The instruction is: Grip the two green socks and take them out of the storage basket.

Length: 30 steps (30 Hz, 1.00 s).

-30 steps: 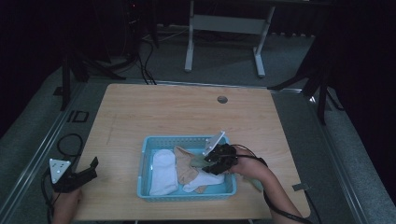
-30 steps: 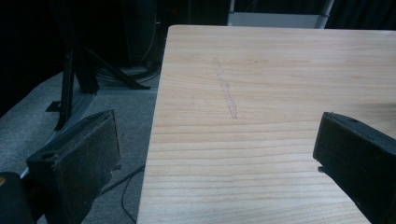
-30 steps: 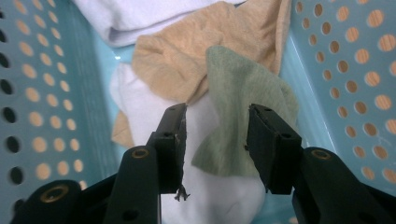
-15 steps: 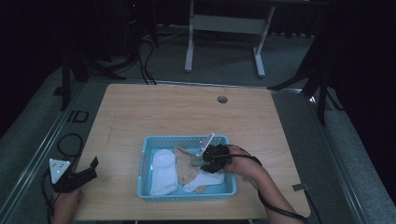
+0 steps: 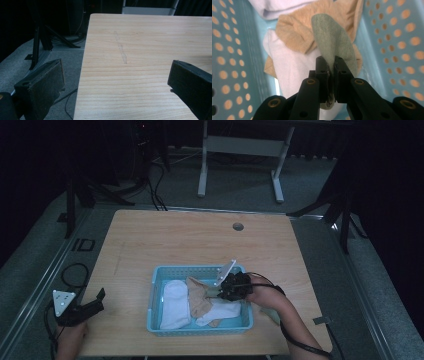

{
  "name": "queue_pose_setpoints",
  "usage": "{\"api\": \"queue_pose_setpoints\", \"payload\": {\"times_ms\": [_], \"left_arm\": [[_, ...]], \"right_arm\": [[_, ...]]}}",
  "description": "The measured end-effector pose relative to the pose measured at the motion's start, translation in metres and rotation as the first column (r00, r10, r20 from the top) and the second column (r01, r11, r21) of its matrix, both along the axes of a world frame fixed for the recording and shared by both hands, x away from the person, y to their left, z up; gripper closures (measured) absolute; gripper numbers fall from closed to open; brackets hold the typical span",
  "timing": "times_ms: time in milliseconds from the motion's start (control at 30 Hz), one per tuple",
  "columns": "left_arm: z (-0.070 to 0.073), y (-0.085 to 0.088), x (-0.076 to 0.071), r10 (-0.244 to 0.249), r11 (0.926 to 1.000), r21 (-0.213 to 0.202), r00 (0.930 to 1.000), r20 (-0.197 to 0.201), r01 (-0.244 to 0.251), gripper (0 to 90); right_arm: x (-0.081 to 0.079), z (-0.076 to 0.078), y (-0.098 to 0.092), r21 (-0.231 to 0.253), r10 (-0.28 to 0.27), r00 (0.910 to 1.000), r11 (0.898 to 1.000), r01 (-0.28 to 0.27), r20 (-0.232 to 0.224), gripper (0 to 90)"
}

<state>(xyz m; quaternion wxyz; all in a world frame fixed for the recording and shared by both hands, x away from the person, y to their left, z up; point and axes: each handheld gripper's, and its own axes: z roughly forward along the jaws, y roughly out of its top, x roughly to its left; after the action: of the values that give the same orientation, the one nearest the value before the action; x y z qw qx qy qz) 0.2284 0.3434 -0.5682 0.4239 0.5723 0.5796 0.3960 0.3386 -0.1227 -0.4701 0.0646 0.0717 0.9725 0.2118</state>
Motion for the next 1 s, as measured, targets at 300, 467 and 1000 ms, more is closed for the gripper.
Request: {"api": "queue_pose_setpoints", "payload": {"times_ms": [300, 467, 1000], "left_arm": [[0.000, 0.000, 0.000, 0.002, 1.0000, 0.002, 1.0000, -0.002, -0.002, 0.3], [0.000, 0.000, 0.000, 0.001, 1.0000, 0.001, 1.0000, 0.000, -0.001, 0.4], [0.000, 0.000, 0.000, 0.002, 1.0000, 0.000, 1.0000, -0.003, -0.002, 0.3]], "right_arm": [[-0.008, 0.031, -0.007, 0.089, 0.013, 0.9995, 0.996, -0.016, 0.029, 83.7], [-0.013, 0.049, -0.013, 0.134, 0.012, 0.9989, 0.991, -0.018, 0.045, 83.7], [-0.012, 0.088, -0.061, 0.255, -0.100, 0.9880, 0.965, 0.067, 0.118, 83.6]]}}
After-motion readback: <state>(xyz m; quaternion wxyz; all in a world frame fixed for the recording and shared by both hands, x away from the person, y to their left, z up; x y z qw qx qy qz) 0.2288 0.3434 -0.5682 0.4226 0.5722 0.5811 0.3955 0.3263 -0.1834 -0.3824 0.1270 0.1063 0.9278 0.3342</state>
